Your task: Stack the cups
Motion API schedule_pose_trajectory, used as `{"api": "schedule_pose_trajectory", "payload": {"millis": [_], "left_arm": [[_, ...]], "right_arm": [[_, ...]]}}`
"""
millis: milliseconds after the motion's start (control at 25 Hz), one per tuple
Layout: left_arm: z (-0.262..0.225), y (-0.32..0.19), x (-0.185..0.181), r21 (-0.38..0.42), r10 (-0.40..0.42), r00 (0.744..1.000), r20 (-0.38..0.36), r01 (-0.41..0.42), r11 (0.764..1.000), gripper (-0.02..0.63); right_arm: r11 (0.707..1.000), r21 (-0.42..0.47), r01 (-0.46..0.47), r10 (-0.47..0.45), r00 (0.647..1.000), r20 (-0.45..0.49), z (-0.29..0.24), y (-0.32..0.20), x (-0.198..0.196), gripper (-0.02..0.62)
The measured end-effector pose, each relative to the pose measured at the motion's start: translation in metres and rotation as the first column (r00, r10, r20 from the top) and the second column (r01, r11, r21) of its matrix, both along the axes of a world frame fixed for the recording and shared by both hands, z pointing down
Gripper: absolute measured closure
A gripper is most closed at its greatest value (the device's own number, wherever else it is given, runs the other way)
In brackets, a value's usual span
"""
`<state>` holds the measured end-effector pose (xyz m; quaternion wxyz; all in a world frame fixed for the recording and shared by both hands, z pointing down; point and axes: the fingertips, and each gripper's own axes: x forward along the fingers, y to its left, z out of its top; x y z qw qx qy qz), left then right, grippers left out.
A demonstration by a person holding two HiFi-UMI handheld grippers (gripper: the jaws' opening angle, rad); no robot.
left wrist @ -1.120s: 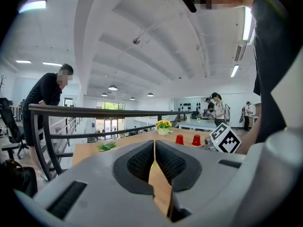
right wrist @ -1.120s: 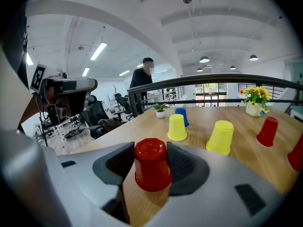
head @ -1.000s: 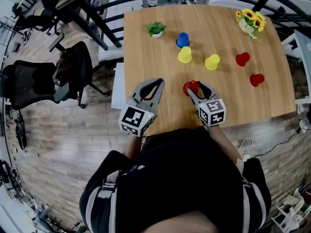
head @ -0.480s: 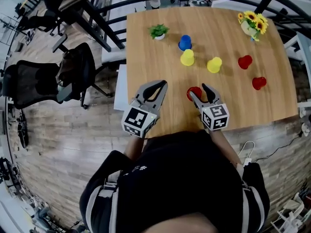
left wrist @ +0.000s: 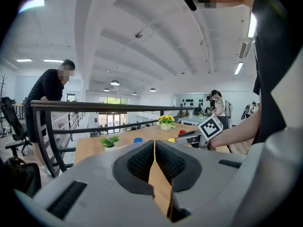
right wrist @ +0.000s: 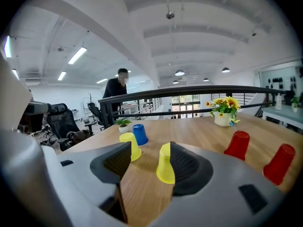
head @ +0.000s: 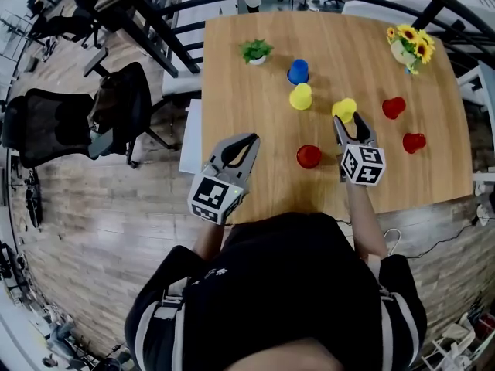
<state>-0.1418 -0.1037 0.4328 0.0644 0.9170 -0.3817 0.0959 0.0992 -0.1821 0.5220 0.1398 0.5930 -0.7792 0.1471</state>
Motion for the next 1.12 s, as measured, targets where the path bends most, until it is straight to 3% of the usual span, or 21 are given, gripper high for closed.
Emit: {"api": "schedule_pose_trajectory", "payload": {"millis": [280, 560, 800, 1120], "left_arm": [[0.005, -0.014, -0.012, -0.030, -0.044, 0.999, 0.010, 0.044, 0.999, 0.588], [0.007, -0.026, -0.012, -0.044, -0.049, 0.999, 0.011, 0.049, 0.998, 0.588], [0.006, -0.027, -0.018, -0.039, -0.065, 0.998, 0.015, 0.066, 0.997, 0.588], [0.000, -0.021, -0.018, -0.018, -0.054, 0.998, 0.012, 0.054, 0.998, 0.588]], "right_arm": [[0.995, -0.024, -0.095, 0.094, 0.995, -0.020, 0.016, -0.024, 0.028, 0.331], [0.996, -0.055, -0.076, 0.071, 0.994, -0.080, 0.032, -0.049, 0.030, 0.319], [0.995, -0.072, -0.074, 0.070, 0.996, -0.050, 0.038, -0.051, 0.027, 0.371], [0.998, -0.046, -0.050, 0.049, 0.998, -0.034, 0.021, -0.034, 0.023, 0.373]]}}
